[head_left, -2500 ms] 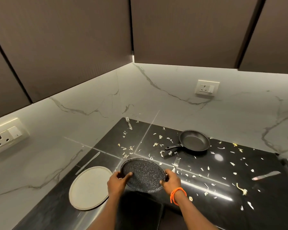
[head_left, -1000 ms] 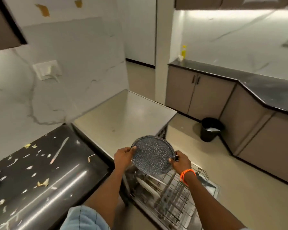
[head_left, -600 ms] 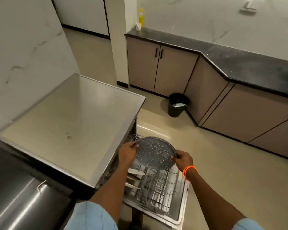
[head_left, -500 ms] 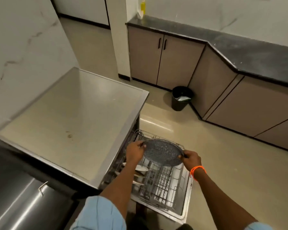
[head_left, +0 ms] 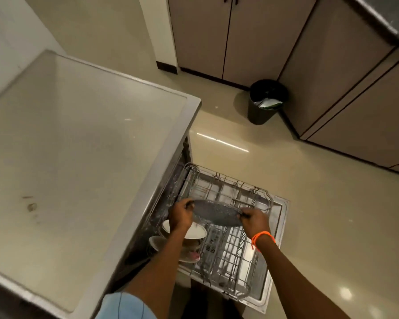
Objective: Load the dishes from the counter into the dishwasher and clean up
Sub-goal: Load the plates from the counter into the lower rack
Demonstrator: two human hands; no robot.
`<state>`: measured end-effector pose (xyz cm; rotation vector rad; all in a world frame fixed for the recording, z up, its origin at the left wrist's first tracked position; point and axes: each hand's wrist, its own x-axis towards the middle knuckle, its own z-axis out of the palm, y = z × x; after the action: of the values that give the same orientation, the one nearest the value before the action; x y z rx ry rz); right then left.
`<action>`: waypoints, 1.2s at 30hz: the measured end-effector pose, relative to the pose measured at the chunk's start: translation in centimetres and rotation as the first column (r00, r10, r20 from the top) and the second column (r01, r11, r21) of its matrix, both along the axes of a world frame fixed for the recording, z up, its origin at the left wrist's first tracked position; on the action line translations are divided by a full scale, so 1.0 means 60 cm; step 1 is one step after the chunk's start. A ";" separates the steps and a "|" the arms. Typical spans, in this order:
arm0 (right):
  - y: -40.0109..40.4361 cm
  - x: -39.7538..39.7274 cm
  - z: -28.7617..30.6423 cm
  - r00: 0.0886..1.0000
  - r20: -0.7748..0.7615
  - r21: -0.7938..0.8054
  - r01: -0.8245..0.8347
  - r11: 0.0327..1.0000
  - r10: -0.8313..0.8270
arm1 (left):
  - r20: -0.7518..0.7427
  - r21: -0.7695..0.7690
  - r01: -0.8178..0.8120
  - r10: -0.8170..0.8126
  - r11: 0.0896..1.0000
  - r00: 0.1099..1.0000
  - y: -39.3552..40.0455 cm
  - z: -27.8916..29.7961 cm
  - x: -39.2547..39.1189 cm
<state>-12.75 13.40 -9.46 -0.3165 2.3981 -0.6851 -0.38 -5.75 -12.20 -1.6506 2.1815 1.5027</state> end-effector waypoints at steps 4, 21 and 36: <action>-0.056 -0.044 -0.079 1.000 0.013 -0.040 0.022 0.999 -0.022 | 0.021 -0.005 -0.045 0.045 0.999 0.999 -0.049 -0.094 -0.039; -0.189 -0.041 -0.326 0.997 0.035 -0.014 -0.065 0.998 0.065 | 0.080 -0.067 -0.044 0.049 0.997 0.996 -0.146 -0.338 -0.061; -0.203 -0.016 -0.414 0.984 0.174 -0.002 -0.047 0.999 0.047 | 0.204 -0.059 0.066 -0.053 0.996 0.977 -0.123 -0.371 -0.050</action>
<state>-13.73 1.24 -34.30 -0.2985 2.2192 -0.6605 -3.37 -13.12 -34.46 -1.6585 2.1707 1.2018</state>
